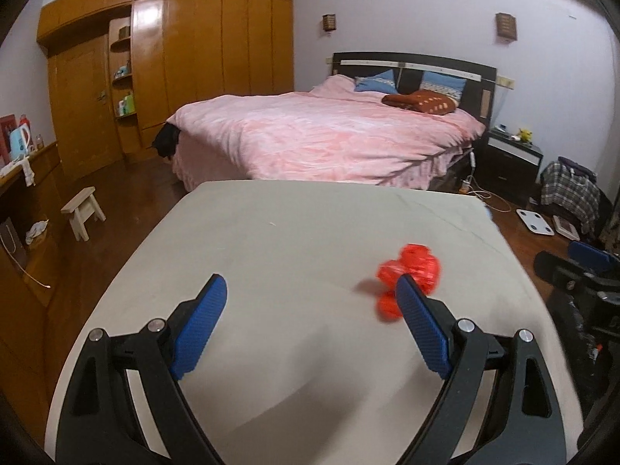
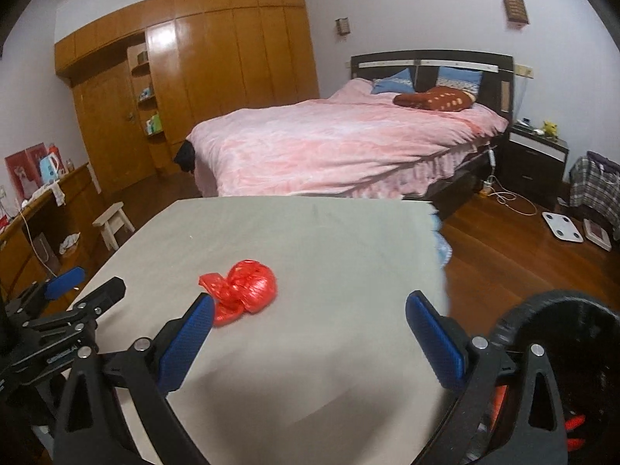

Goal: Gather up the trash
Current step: 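Reach the right tool to the red plastic bag and grasp it, then carry the red bag over the bin with the right tool and release it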

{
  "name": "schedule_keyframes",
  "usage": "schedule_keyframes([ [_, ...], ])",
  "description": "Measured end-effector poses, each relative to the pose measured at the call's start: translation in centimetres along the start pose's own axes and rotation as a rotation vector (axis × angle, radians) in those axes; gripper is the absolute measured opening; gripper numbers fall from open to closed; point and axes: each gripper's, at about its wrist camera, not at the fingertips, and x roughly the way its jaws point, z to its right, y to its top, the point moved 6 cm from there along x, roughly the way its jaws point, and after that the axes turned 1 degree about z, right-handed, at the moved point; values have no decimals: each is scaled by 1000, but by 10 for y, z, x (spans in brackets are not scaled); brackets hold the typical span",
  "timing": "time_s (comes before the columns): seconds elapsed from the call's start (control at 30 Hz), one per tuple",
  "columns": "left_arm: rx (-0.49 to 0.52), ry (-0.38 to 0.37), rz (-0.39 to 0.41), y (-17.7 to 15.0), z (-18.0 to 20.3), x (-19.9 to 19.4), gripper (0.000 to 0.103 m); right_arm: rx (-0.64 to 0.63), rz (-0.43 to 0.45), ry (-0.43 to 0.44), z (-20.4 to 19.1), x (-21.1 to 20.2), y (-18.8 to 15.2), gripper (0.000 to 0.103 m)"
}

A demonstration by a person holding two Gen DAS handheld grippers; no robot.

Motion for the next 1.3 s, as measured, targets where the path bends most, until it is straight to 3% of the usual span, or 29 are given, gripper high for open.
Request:
schedule_keyframes([
  [0.47,-31,69,-52,-4,-50,47,86,-61,-151,4,-43,104,-13,96],
  [0.57,-34,71,-55,-6,-54,49,86,-56,-190,24,-47,114,-18,90],
  [0.63,-36,70,-58,-7,-55,50,86,-61,-223,49,-50,118,-21,81],
  [0.67,-37,70,-60,-7,-56,51,86,-64,-234,65,-52,119,-23,72],
  [0.7,-38,70,-62,-8,-55,51,86,-67,-243,91,-55,120,-25,59],
  [0.8,-37,67,-64,-8,-52,50,86,-81,-244,127,-61,115,-24,50],
  [1.3,1,2,-2,5,-7,7,86,-77,-112,135,-37,23,5,49],
])
